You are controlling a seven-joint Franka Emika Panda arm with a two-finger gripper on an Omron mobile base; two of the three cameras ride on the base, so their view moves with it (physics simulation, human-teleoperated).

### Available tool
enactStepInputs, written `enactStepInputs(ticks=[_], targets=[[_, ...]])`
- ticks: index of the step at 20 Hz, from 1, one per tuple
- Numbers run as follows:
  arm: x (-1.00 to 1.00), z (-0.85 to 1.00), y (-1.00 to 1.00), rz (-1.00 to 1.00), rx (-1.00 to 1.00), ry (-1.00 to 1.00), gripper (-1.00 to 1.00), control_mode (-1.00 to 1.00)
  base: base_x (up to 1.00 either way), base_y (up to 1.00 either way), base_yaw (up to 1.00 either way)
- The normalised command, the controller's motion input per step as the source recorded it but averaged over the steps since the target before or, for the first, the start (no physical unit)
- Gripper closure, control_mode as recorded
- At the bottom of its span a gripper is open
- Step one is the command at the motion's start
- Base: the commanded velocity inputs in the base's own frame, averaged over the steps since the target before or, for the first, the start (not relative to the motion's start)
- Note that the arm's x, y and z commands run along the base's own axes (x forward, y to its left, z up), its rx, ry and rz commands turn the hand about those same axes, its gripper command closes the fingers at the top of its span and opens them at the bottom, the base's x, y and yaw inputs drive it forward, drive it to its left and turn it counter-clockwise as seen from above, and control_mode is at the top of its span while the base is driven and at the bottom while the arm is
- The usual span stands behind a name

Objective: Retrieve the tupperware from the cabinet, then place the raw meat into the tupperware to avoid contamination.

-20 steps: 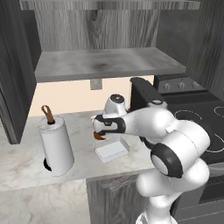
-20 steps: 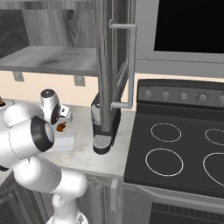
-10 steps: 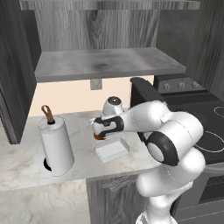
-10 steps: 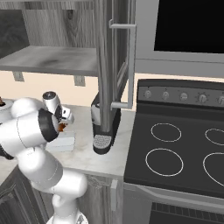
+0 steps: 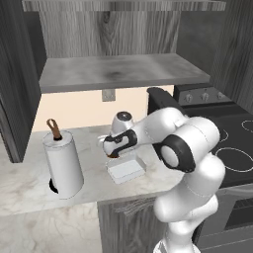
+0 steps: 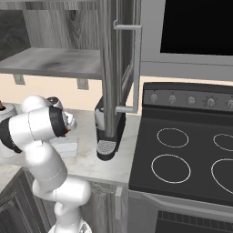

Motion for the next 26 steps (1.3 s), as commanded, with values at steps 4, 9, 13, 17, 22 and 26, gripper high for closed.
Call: enactStepInputs(ticks=[4,9,13,17,22,26], targets=[[0.23,-0.22,0.13,0.0,-0.01,0.01,-1.0,-1.0,0.0,0.0,0.0],[0.16,-0.23,0.03,0.0,-0.01,0.02,-1.0,-1.0,0.0,0.0,0.0],[0.14,-0.21,0.0,0.0,-0.02,0.03,-1.0,-1.0,0.0,0.0,0.0],[0.16,-0.2,0.01,0.0,-0.02,0.03,-1.0,-1.0,0.0,0.0,0.0],[0.18,-0.19,0.07,0.0,-0.02,0.03,-1.0,-1.0,0.0,0.0,0.0],[0.18,-0.2,0.09,0.0,-0.02,0.03,1.0,-1.0,0.0,0.0,0.0]])
